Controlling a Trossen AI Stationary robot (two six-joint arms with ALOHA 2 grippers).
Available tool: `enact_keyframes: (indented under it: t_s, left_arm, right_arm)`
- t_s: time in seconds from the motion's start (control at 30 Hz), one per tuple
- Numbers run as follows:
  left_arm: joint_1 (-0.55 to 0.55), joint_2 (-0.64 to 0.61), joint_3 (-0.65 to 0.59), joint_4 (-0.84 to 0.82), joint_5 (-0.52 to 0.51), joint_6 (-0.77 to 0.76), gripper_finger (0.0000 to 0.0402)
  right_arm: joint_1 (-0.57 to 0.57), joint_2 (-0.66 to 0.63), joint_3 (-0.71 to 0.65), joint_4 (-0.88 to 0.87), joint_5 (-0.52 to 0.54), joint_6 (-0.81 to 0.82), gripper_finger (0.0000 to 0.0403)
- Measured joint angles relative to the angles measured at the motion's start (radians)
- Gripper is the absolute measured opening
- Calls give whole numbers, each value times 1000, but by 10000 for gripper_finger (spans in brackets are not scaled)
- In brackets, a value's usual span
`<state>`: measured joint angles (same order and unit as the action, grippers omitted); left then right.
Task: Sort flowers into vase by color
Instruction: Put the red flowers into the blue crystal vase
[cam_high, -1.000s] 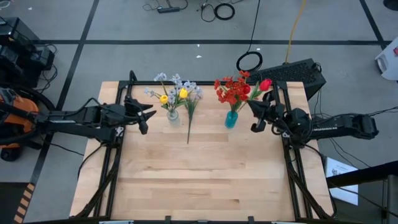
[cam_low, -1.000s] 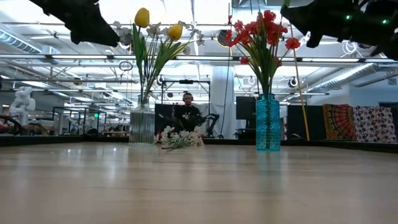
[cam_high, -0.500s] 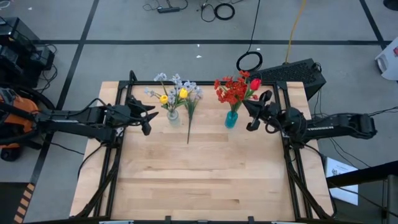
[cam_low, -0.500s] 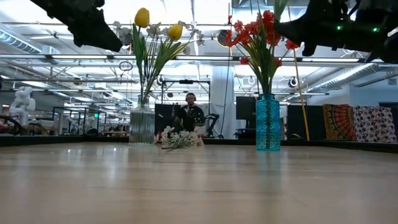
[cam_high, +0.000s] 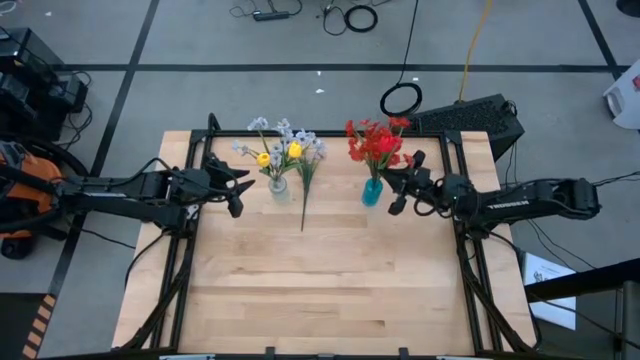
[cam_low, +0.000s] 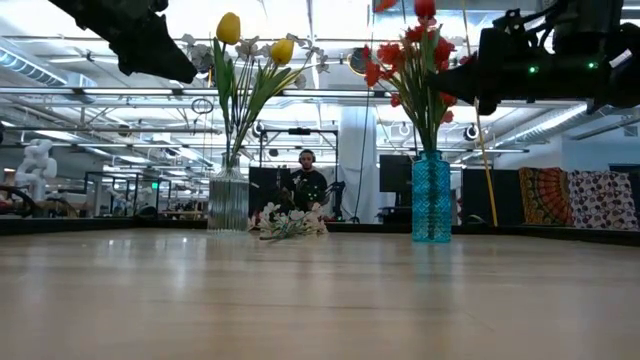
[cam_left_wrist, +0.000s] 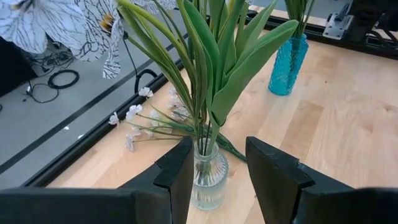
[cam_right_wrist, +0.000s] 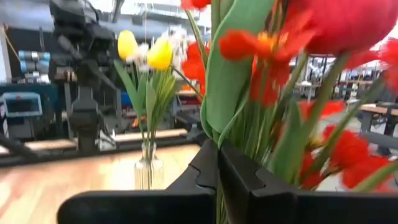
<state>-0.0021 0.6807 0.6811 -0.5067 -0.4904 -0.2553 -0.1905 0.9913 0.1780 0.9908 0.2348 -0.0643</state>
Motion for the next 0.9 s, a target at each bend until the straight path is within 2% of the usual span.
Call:
enact_keyframes:
  t_s: [0.2,0.4,0.53,0.77,0.9]
  left_arm:
    - [0,5,0,21,30,-5,151]
    - [0,32,0,27,49,-5,151]
    - [0,57,0,29,50,-7,151]
    - [0,100,0,28,48,-141,150]
    - [0,124,0,28,49,-160,140]
  right_arm:
    - [0,-2,1,-148,1,50,8]
    - [0,-17,73,-346,2,84,46]
    - [0,-36,193,-605,3,55,77]
    - [1,-73,458,-1165,3,50,116]
    - [1,-95,575,-1370,2,93,126]
